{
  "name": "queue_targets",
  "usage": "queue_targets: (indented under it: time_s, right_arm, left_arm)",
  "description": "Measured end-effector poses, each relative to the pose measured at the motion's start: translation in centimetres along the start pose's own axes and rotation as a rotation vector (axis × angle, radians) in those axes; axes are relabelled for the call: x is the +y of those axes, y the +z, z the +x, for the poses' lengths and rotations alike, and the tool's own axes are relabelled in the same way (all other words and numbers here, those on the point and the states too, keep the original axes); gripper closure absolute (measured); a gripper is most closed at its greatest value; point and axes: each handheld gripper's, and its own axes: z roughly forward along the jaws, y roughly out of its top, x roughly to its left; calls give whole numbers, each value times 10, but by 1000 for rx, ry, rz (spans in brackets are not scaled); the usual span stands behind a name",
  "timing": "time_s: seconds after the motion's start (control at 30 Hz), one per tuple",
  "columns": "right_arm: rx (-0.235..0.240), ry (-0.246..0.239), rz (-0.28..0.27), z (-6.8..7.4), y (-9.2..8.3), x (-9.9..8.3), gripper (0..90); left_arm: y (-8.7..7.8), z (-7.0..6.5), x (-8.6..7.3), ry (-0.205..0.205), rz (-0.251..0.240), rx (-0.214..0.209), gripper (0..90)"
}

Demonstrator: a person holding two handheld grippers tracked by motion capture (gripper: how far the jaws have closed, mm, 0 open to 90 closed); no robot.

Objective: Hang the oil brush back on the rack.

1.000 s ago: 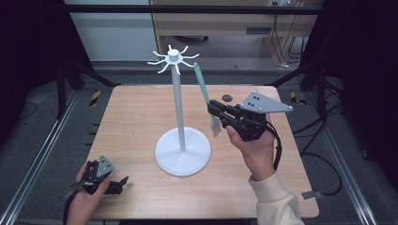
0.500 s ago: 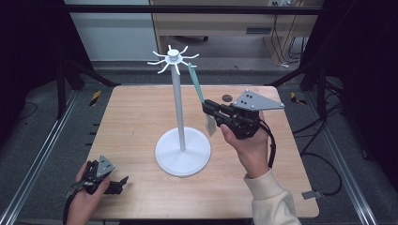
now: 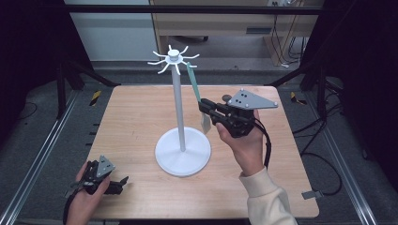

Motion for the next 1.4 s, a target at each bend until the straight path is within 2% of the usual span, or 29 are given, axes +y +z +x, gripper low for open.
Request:
queue_targets:
  time_s: [0.53, 0.9, 1.0, 1.2, 1.4]
  right_arm:
    - [-1, -2, -5, -1, 4, -2, 819]
    - [-14, 9, -14, -4, -1, -1, 700]
    - [-33, 6, -8, -5, -4, -1, 647]
    - [-124, -15, 28, -5, -12, 1, 522]
    - [-190, -23, 55, -7, -18, -1, 392]
  left_arm:
    - [0, 0, 0, -1, -3, 1, 32]
    - [0, 0, 0, 0, -2, 0, 32]
    - [0, 0, 0, 0, -3, 0, 32]
    - [0, 0, 0, 3, -3, 0, 32]
    - [0, -1, 1, 2, -6, -2, 32]
